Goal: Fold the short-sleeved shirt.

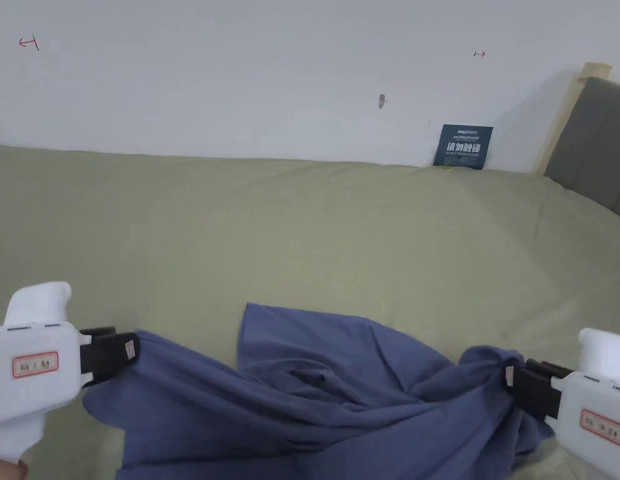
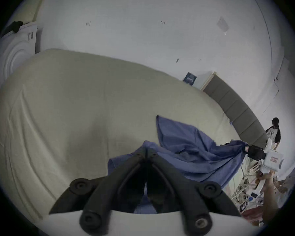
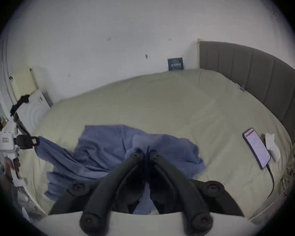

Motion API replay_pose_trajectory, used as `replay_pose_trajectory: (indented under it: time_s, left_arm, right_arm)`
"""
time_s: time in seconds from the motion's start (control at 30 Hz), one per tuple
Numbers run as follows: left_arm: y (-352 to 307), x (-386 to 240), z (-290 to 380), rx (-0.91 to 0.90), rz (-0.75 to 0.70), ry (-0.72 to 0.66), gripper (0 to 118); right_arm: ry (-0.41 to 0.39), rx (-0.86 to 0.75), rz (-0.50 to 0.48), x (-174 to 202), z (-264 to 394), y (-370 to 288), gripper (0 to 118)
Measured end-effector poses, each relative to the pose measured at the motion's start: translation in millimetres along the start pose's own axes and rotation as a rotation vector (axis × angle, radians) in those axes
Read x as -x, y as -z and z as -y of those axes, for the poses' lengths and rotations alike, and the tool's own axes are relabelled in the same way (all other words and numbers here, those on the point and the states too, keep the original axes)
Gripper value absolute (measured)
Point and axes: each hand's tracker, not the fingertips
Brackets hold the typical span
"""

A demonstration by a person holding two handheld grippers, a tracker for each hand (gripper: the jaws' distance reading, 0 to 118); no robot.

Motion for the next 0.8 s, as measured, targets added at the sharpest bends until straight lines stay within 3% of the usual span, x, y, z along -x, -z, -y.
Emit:
replay_pose_trajectory:
  time_s: [0.67,0.8]
  left_arm:
    - [-100,15,-120,-0.266,0.000,0.003,0]
    - [-108,22,-149,-0.300,-0.011,0.003,0]
  right_arm:
    - [0.001,-0.212,-0.149,53,-123,8,7]
    - [-0.028,-0.240,-0.169,70,-156,19,7]
